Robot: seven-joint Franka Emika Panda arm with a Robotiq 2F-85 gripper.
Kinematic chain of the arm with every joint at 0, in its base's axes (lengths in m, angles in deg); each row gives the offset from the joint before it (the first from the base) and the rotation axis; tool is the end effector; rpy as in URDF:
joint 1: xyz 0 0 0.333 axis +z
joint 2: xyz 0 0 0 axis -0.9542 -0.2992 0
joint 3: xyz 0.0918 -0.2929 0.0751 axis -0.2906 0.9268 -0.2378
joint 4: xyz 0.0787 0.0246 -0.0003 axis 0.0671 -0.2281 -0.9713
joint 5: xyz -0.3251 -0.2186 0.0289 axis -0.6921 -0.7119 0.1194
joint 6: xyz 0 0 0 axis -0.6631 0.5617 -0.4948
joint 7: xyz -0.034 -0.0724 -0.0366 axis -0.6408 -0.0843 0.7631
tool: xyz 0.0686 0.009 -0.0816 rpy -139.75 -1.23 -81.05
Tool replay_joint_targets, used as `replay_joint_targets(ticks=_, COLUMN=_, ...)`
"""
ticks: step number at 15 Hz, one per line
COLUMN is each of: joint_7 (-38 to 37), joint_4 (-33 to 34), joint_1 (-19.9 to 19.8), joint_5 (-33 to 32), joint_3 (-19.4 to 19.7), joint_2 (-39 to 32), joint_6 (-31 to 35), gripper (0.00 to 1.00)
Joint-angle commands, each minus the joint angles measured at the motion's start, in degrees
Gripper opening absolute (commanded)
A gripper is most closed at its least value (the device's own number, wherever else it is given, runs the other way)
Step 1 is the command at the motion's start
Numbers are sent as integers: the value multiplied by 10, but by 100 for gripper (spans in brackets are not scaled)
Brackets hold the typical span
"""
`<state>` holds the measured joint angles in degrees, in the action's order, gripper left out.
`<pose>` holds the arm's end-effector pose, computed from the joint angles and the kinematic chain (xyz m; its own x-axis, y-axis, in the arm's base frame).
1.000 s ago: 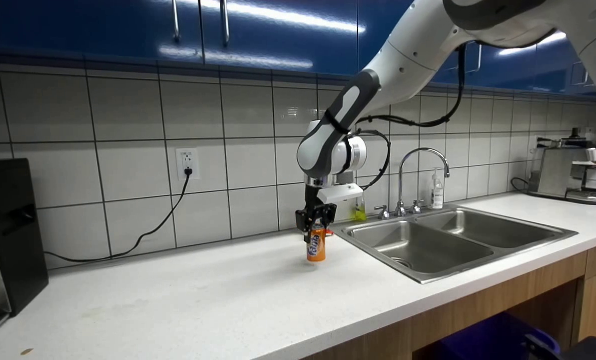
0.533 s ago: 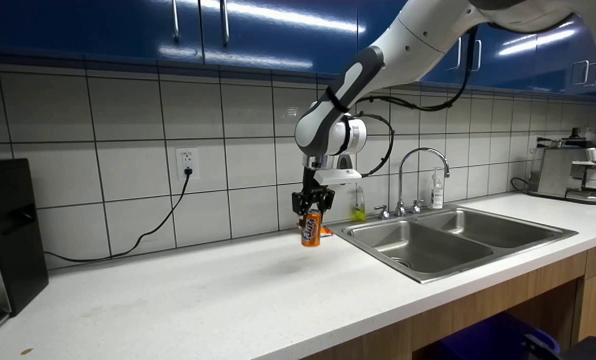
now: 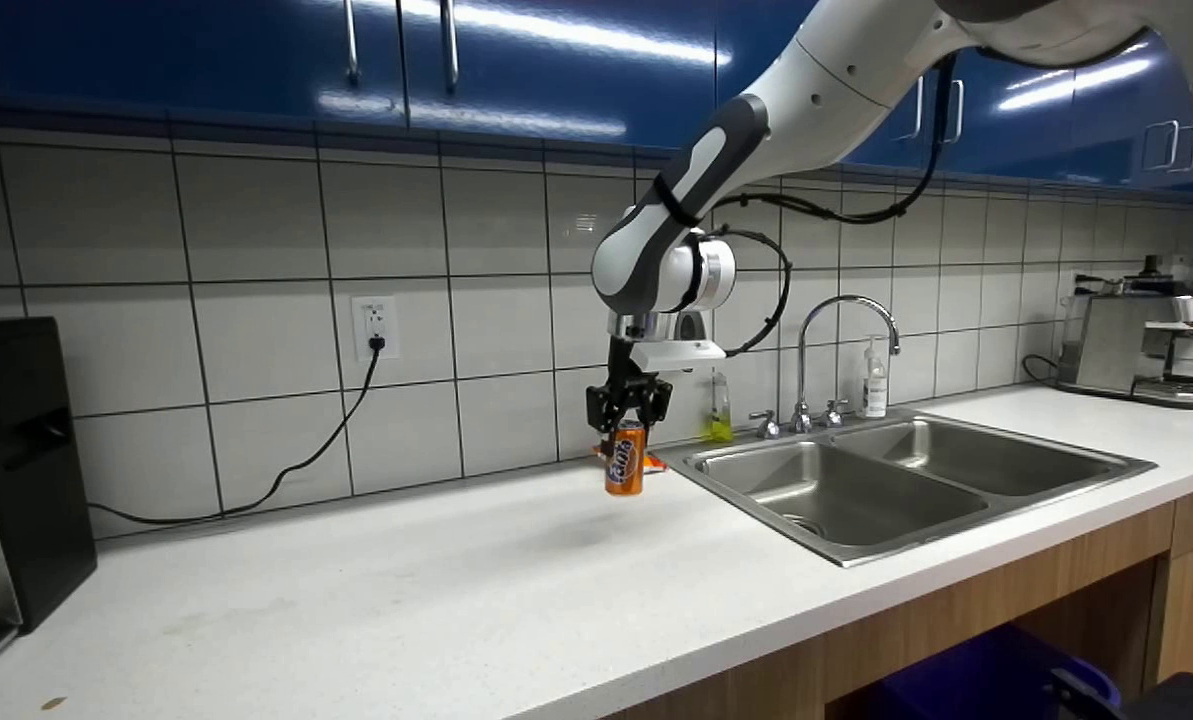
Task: Put the can in the left sink
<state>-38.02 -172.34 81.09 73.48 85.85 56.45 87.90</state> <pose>0.6188 0.1339 0.3216 0.9513 0.2514 0.1785 0.2606 -0.9650 -0.0296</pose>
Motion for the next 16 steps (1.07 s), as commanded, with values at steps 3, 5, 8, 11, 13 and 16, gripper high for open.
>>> replay_joint_targets(ticks=3, joint_7=-4, joint_4=1, joint_1=-8, joint_5=-5, joint_3=-9, joint_2=0, joint_6=-1, gripper=63)
replay_joint_targets(ticks=5, joint_7=-4, joint_4=1, joint_1=-8, joint_5=-5, joint_3=-9, joint_2=0, joint_6=-1, gripper=63)
replay_joint_targets(ticks=8, joint_7=-4, joint_4=1, joint_1=-8, joint_5=-5, joint_3=-9, joint_2=0, joint_6=-1, gripper=63)
replay_joint_targets(ticks=11, joint_7=0, joint_4=1, joint_1=-12, joint_5=-2, joint_3=-9, joint_2=0, joint_6=2, gripper=38)
replay_joint_targets(ticks=13, joint_7=-3, joint_4=-3, joint_1=-16, joint_5=-2, joint_3=-4, joint_2=3, joint_6=9, gripper=38)
replay_joint_targets(ticks=16, joint_7=-10, joint_4=-9, joint_1=-23, joint_5=-5, joint_3=4, joint_2=8, joint_6=22, gripper=38)
